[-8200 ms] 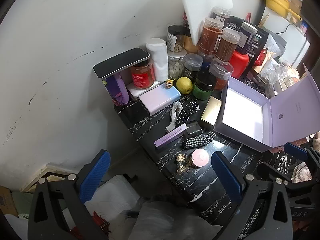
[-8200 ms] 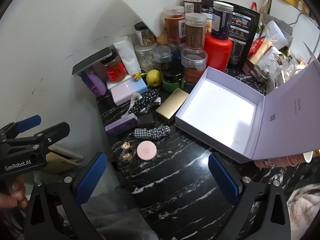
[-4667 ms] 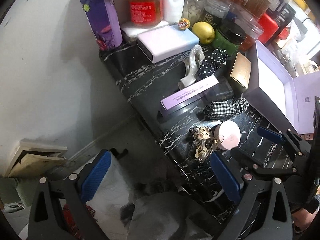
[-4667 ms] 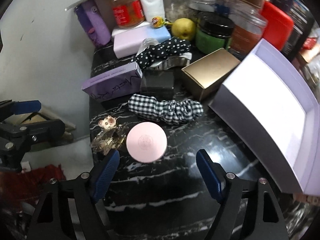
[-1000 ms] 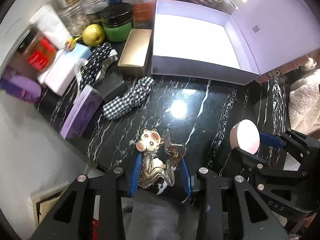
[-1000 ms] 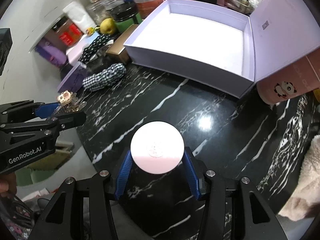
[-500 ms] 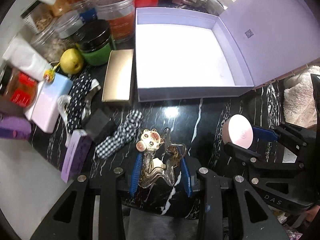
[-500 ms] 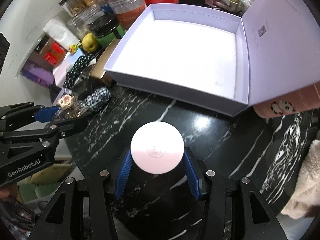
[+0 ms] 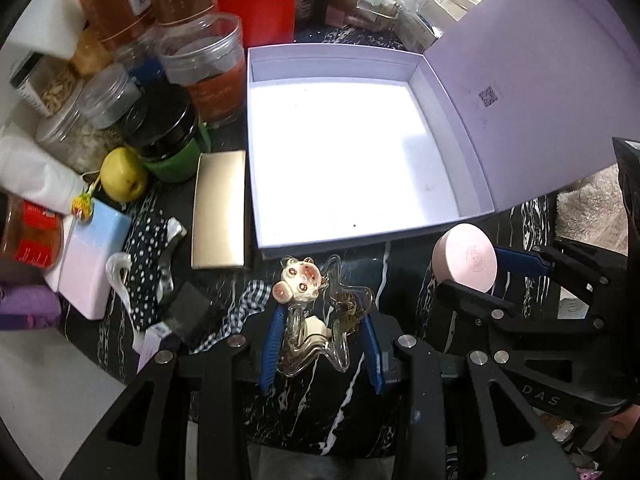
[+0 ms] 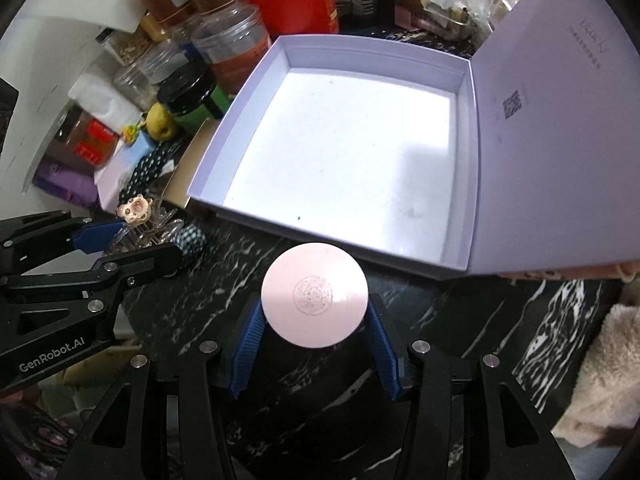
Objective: Organize rigid objects
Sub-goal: 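Carry the compact and keychain in both grippers over the lavender box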
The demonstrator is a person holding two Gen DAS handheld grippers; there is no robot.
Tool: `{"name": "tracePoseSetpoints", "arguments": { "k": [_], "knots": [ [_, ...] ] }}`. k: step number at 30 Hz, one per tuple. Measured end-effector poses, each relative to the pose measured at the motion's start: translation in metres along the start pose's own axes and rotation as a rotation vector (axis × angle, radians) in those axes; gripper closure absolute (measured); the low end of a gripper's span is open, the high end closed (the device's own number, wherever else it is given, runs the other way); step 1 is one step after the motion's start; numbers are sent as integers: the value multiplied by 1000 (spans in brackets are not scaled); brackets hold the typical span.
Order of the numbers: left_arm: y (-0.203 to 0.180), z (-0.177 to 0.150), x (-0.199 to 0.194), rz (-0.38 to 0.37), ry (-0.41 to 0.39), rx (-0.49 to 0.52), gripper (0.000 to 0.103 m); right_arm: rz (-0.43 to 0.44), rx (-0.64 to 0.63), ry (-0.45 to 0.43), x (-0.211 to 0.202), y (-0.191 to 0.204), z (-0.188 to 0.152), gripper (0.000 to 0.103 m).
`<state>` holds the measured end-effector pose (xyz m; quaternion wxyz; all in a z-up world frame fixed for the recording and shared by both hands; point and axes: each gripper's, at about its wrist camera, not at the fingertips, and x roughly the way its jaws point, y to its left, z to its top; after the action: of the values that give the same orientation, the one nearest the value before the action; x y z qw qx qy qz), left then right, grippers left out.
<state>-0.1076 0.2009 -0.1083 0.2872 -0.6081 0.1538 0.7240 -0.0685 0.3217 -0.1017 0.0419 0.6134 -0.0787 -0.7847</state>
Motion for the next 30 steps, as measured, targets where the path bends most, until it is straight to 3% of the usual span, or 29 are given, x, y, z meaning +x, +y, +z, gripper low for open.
{"name": "tracePoseSetpoints", "arguments": {
  "k": [30],
  "knots": [
    [1,82,33,-18,41,51,68,-16,48,-22,16,-36,70,53]
  ]
}}
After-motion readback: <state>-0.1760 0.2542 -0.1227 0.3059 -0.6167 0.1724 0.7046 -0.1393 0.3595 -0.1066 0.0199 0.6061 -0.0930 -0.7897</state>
